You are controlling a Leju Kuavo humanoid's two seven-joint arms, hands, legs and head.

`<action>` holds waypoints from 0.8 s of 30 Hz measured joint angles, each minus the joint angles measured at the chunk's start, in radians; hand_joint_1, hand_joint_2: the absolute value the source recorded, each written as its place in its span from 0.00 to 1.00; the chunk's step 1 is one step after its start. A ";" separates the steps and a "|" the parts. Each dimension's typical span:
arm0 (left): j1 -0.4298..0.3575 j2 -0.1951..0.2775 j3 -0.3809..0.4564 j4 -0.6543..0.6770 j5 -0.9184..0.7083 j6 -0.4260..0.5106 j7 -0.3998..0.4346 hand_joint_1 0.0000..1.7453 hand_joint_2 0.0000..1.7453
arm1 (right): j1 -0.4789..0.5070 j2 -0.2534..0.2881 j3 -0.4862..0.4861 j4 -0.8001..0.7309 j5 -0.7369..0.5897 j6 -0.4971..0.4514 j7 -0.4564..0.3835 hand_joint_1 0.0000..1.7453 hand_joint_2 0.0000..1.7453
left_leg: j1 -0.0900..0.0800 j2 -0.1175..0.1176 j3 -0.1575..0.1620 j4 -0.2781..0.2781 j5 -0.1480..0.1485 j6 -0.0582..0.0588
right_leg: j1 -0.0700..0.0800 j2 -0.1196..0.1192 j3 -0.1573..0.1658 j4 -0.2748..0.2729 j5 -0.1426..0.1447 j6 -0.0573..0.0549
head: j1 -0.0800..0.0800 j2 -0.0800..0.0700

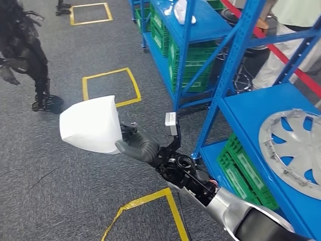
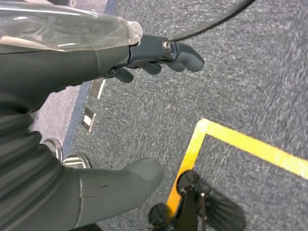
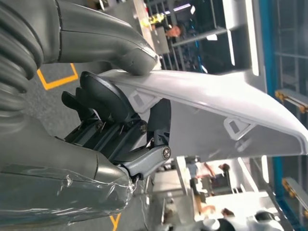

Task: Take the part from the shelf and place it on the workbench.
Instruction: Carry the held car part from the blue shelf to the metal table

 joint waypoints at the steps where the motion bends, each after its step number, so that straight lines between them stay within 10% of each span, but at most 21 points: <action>1: 0.000 0.000 0.000 0.000 0.000 0.000 0.000 0.00 1.00 | 0.000 0.000 0.001 0.002 0.000 0.001 0.000 1.00 1.00 | -0.002 -0.009 0.000 0.000 0.000 0.003 | 0.000 0.008 -0.039 0.078 -0.030 0.000 | 0.004 0.000; 3: 0.000 0.000 0.000 0.000 0.000 0.000 0.000 0.00 1.00 | 0.002 0.000 0.001 0.005 0.000 0.001 0.000 1.00 1.00 | -0.005 -0.031 0.002 0.001 -0.001 0.004 | 0.000 0.014 -0.081 0.147 -0.036 -0.003 | 0.009 0.000; 7: 0.000 -0.003 0.000 0.000 0.000 -0.002 0.000 0.00 1.00 | 0.000 0.000 0.004 0.005 0.000 0.001 0.000 1.00 1.00 | -0.007 -0.075 0.008 0.002 -0.003 0.000 | 0.000 0.055 0.017 -0.098 0.105 -0.022 | 0.014 0.000; 11: 0.004 -0.004 0.000 0.000 0.000 -0.005 0.000 0.00 1.00 | -0.003 0.001 0.007 0.006 0.000 0.002 0.000 1.00 1.00 | -0.002 -0.106 0.000 0.000 0.000 -0.021 | 0.003 0.067 0.050 -0.176 0.123 -0.033 | 0.012 0.000; 13: 0.006 -0.004 0.000 0.000 0.000 -0.005 0.000 0.00 1.00 | -0.005 0.003 0.008 0.006 0.000 0.002 0.000 1.00 1.00 | -0.003 -0.084 -0.015 0.030 -0.021 -0.030 | -0.001 0.050 0.057 -0.189 0.130 -0.042 | 0.006 0.000; 18: 0.003 -0.006 0.000 0.000 0.000 -0.005 0.000 0.00 1.00 | -0.005 0.004 0.008 0.011 0.004 0.002 0.004 1.00 1.00 | 0.003 -0.011 -0.148 0.302 -0.135 -0.049 | 0.000 -0.002 0.060 -0.195 0.130 -0.049 | -0.015 0.000; 24: 0.001 -0.007 0.000 0.000 0.001 -0.002 0.000 0.00 1.00 | -0.007 0.005 0.009 0.012 0.006 0.005 0.005 1.00 1.00 | 0.004 0.048 0.003 0.006 -0.005 -0.041 | 0.007 -0.044 0.066 -0.183 0.113 -0.026 | -0.019 0.000</action>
